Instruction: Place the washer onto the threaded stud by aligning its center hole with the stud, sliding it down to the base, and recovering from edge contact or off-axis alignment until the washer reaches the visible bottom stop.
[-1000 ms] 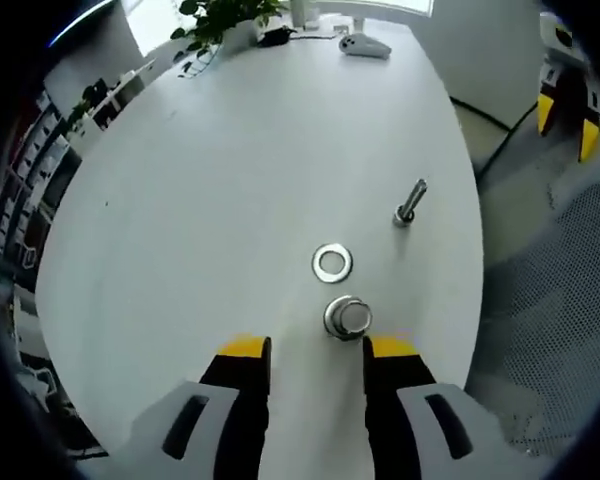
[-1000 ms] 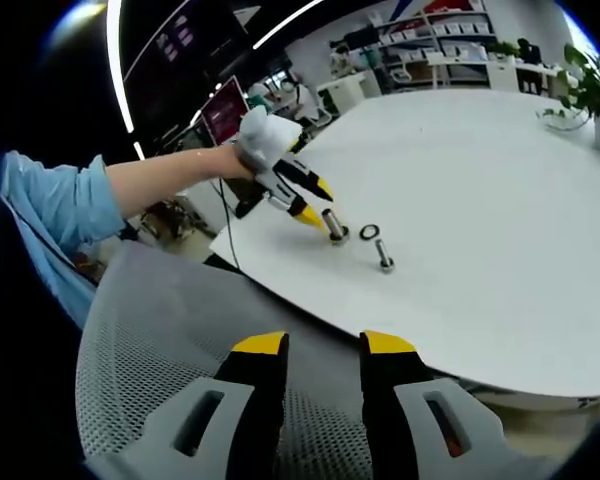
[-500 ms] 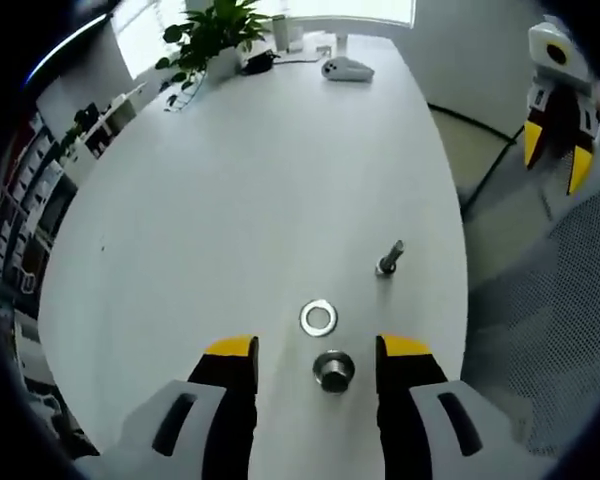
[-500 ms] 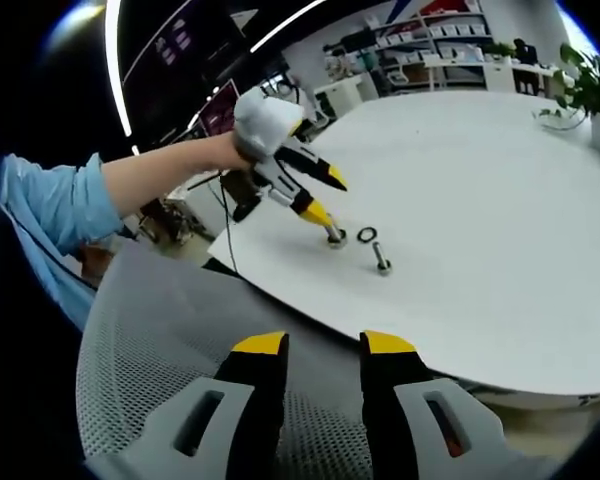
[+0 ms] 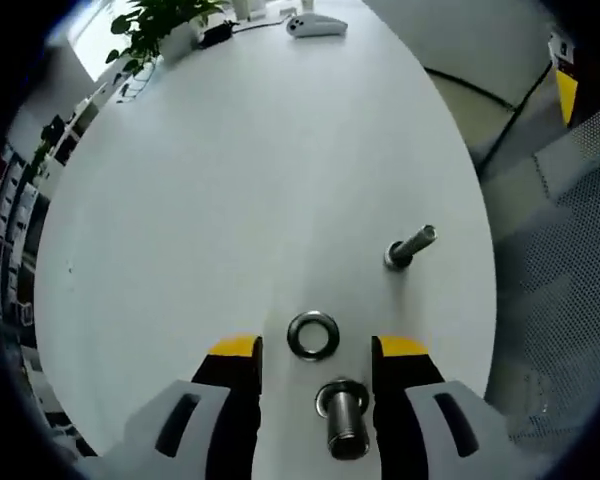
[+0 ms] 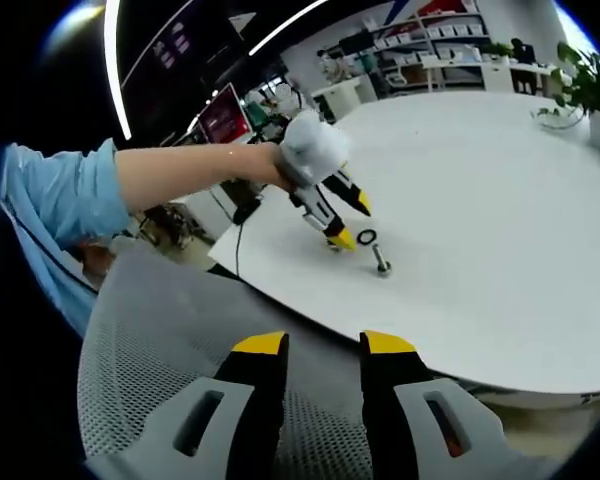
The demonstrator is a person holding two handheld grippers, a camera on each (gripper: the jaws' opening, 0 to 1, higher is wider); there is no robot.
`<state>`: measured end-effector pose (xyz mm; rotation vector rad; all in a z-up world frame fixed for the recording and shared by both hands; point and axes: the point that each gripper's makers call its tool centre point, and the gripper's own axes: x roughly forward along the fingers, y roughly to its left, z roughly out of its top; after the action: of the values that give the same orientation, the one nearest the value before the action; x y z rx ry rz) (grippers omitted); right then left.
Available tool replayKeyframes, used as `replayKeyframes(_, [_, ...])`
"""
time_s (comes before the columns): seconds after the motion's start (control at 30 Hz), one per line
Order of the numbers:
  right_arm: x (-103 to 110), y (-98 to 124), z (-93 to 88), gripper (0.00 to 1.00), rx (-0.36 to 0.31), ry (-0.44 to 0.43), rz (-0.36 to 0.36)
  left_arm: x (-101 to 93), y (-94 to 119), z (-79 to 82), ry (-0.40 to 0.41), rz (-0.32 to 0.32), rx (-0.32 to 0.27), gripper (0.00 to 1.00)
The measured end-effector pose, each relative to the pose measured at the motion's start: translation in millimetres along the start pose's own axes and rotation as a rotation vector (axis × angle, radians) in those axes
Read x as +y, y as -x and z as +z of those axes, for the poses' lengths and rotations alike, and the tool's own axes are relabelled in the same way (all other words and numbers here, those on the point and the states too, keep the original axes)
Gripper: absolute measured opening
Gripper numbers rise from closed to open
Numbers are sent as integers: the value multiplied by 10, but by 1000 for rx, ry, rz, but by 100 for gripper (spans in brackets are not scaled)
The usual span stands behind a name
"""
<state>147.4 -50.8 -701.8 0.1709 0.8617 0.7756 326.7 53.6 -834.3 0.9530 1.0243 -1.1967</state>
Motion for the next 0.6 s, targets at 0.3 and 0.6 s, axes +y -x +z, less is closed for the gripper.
replayKeyframes(0.3, [1,-6,-5,31,5,0,5,-16,-44,-22,47,-24,21,34])
replayKeyframes(0.6, [2,-7,-18,31,13,4,8,-16,-49,-5,34,-26,16,29])
